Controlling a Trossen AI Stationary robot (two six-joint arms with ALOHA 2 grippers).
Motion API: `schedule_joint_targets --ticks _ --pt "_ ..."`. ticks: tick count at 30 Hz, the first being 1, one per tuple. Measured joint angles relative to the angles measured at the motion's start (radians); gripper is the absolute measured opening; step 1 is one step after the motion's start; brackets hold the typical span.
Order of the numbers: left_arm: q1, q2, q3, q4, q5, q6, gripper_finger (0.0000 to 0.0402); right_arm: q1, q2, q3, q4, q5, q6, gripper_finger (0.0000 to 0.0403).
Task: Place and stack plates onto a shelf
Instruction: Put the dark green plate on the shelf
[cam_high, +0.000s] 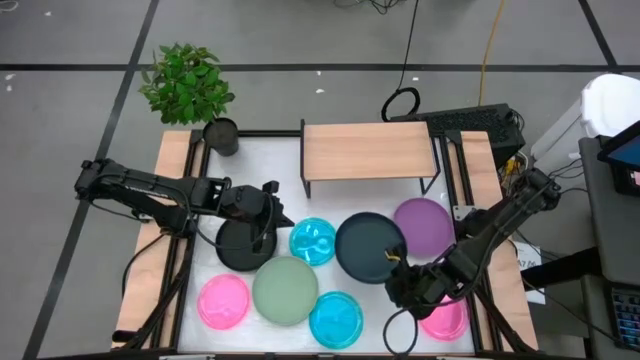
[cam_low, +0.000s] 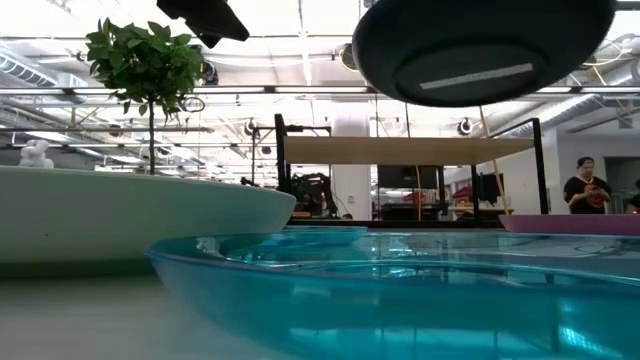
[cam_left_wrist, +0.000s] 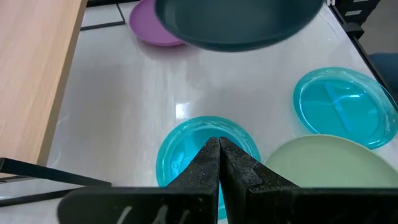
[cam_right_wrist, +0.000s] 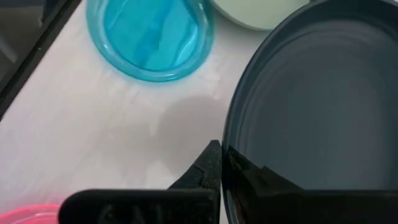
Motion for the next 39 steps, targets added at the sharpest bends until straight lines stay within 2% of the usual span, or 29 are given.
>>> schedule_joint_targets --ticks 16,27,39 --pt "0.0 0.0 0.0 0.0 0.0 -0.014 0.0004 -0.15 0.0 0.126 -0.254 -0.007 -0.025 0.0" --pt "0.0 0.0 0.0 0.0 0.0 -0.037 0.0004 -0.276 -0.005 0.248 -0.377 -0.007 -0.141 0.0" --pt "-0.02 0.0 0.0 -0.002 0.001 -0.067 0.0004 -0.455 -0.181 0.252 -0.39 -0.007 -0.252 0.0"
